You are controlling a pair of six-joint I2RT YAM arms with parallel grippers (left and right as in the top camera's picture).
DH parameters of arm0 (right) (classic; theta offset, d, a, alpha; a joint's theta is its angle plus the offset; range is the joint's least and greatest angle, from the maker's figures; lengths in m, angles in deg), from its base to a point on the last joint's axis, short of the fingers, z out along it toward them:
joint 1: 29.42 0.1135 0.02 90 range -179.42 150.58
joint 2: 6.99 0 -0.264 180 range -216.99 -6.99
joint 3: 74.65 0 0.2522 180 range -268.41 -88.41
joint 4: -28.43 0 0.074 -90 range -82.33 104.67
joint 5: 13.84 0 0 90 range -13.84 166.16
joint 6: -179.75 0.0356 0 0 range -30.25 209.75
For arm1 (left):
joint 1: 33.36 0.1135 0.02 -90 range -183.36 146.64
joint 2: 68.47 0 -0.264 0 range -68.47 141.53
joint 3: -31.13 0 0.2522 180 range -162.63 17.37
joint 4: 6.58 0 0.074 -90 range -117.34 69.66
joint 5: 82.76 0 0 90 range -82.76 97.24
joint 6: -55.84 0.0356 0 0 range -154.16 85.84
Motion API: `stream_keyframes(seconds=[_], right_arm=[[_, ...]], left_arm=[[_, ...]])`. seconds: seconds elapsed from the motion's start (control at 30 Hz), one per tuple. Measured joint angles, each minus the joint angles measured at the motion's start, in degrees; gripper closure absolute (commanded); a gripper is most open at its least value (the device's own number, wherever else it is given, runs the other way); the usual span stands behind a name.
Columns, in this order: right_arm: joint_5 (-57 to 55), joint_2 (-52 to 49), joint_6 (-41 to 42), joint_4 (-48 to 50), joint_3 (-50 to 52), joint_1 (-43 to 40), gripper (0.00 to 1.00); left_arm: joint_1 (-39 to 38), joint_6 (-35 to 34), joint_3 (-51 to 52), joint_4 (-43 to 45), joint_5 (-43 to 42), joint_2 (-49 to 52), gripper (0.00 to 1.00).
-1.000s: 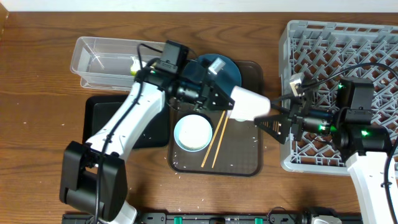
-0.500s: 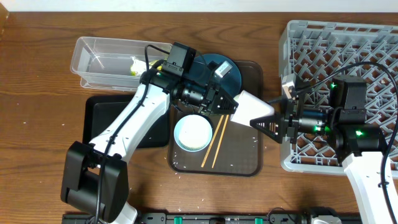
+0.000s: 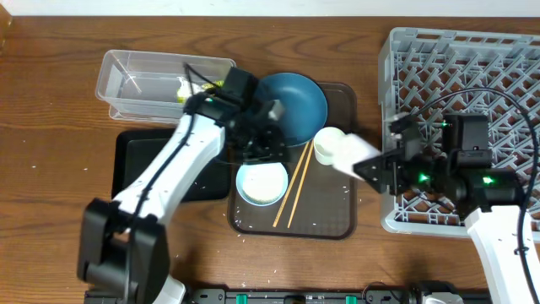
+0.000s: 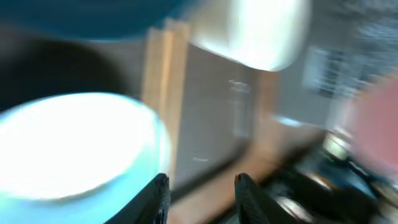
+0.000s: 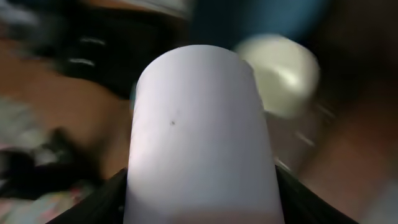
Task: Sort waste into correct bins and load items into the dishwasher rack
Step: 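Place the pink cup upside down in the gray rack with right gripper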
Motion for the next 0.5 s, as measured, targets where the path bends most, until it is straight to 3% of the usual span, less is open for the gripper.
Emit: stream_keyframes(seconds=[0.1,0.2,0.33,0.5], right_arm=[[-9.79,0.00,2.49,-3.41,-3.72,-3.52,0.84],[-18.78,0.04,4.98,-6.43,-9.18,-7.98,0.99],[-29.42,-0.50,8.83,-10.38,-15.63,-14.86,0.99],[-36.96,-5.73,11.43,-14.23,-20.83,-23.67,0.99]], left_arm=[[2.60,0.50,0.02,-3.65,11.39,-5.18,0.62],[4.85,0.68,0.02,-6.25,20.41,-11.54,0.58],[6.25,0.87,0.00,-7.54,27.67,-18.62,0.54],[6.56,0.90,0.00,-7.61,30.97,-21.27,0.54]])
